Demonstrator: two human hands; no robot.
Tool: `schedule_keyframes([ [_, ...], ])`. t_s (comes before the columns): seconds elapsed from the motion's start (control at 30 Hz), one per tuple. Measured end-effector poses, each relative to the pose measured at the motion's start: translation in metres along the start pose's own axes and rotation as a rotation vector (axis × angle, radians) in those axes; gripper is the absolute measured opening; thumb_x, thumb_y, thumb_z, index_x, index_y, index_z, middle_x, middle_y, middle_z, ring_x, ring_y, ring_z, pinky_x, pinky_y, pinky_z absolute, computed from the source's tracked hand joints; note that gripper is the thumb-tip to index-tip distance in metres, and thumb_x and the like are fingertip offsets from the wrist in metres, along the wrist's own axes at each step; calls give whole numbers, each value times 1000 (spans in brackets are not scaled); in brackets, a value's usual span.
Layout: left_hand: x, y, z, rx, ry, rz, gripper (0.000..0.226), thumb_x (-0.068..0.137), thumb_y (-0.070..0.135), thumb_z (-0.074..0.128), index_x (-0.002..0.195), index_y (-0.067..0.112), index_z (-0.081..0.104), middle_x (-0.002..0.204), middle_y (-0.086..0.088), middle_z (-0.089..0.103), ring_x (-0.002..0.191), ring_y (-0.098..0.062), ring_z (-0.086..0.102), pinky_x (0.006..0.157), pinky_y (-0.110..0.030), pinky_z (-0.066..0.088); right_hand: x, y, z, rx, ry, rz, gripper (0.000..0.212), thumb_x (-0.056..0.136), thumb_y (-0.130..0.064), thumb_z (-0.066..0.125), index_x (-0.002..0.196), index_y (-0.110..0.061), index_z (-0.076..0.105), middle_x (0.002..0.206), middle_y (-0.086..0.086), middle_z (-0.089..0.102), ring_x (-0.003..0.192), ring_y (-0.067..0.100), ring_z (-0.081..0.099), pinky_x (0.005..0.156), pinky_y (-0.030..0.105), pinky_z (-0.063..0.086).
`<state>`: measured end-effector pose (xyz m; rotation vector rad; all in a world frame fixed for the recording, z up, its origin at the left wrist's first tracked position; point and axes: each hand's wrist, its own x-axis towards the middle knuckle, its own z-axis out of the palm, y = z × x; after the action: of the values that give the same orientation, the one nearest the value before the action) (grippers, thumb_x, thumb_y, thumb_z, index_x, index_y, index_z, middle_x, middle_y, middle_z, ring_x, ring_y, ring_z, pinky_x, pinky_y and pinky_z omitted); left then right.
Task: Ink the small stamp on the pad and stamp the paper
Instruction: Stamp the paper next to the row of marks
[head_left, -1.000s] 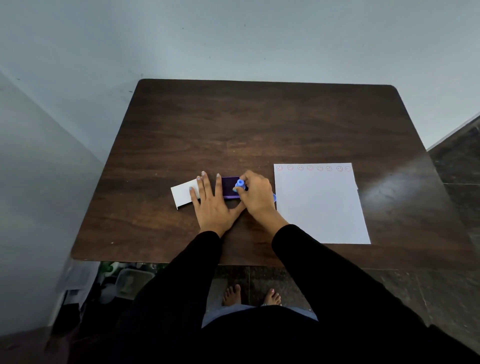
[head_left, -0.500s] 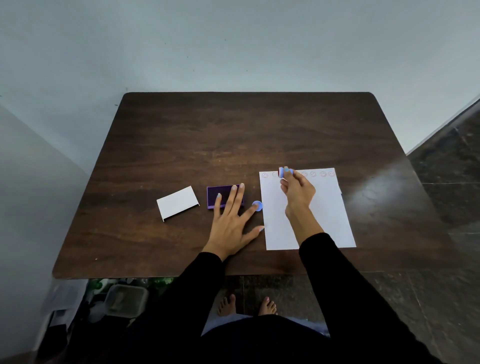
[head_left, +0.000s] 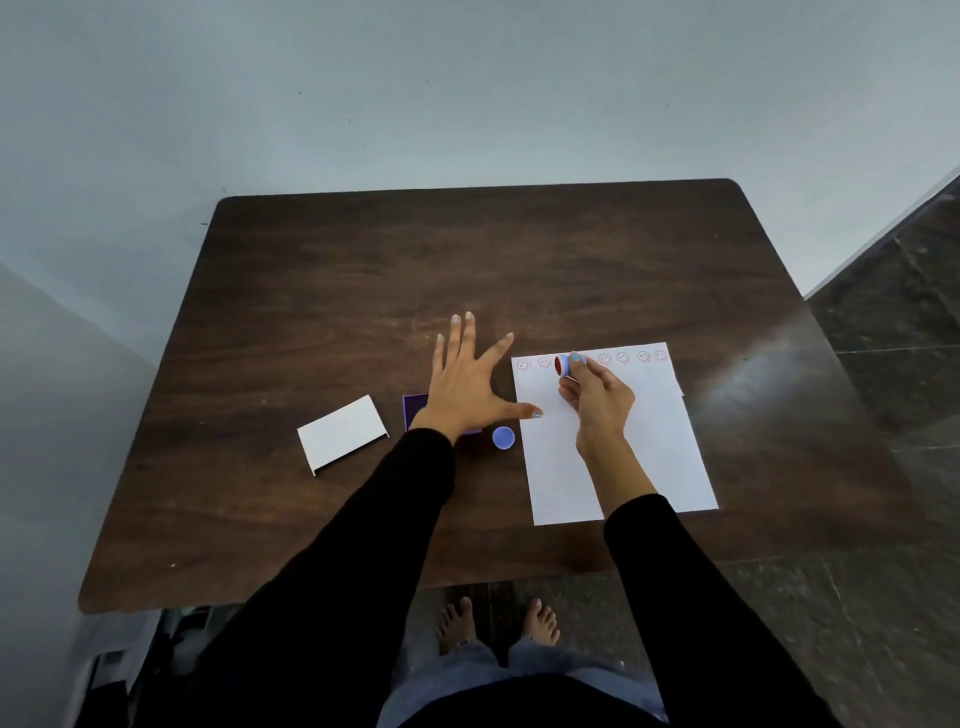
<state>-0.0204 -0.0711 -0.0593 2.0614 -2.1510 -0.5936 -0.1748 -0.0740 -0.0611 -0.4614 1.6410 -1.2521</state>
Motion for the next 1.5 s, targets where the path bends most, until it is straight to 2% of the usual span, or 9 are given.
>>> schedule_keyframes([
  [0.13,21,-8,5,50,-129,48,120,52,81,66,148,42,5,156,-14,-26,142,-32,-29,113,-49,-17,1,8,-1,-57,35,-65,10,83,-30,68,88,-21,69,80,-4,71,72,15,68,68,20,55],
  [0.27,28,-13,16,99,-200,92,118,52,81,66,147,45,7,158,-12,-21,144,-32,-22,115,-50,-13,1,14,-1,-80,79,-105,15,83,-33,68,93,-21,70,83,-4,72,71,14,68,65,19,53],
  [0.5,22,-17,23,79,-182,118,113,53,82,63,146,47,10,158,-10,-21,146,-29,-21,117,-50,-9,-2,24,5,-187,81,-258,20,83,-31,68,99,-19,70,99,2,73,79,13,68,77,23,55],
  [0.63,20,-19,23,50,-172,119,111,55,79,66,146,47,11,159,-9,-21,146,-28,-20,118,-49,-8,-5,32,14,-327,26,-381,28,81,-23,72,106,-13,68,104,4,72,85,8,65,79,17,52],
  [0.73,20,-19,22,28,-163,121,111,55,76,68,146,47,12,159,-9,-21,146,-28,-19,118,-49,-8,-9,37,16,-381,17,-470,32,79,-19,74,109,-10,67,103,4,71,84,7,64,75,7,49],
  [0.93,22,-21,25,-4,-157,128,107,58,72,69,146,46,13,158,-9,-22,146,-27,-20,117,-47,-9,-15,47,16,-489,-8,-666,32,76,-14,76,106,-5,67,102,12,71,87,11,63,79,18,50],
  [1.03,22,-22,25,-3,-154,126,106,59,70,70,146,47,13,159,-9,-21,146,-27,-19,117,-47,-9,-16,48,17,-517,-28,-716,31,76,-11,75,105,-3,67,101,14,71,88,19,65,80,25,52],
  [1.27,21,-21,23,-1,-152,126,105,61,67,71,146,46,14,159,-9,-20,146,-26,-19,117,-46,-9,-17,48,18,-583,-38,-690,31,77,-14,75,106,-5,67,102,14,71,91,26,66,80,37,56],
  [1.5,21,-19,21,17,-176,114,103,64,64,71,146,46,13,159,-9,-21,146,-27,-20,117,-46,-10,-17,46,21,-660,-56,-660,30,81,-17,71,108,-6,66,103,14,70,93,26,64,83,37,55],
])
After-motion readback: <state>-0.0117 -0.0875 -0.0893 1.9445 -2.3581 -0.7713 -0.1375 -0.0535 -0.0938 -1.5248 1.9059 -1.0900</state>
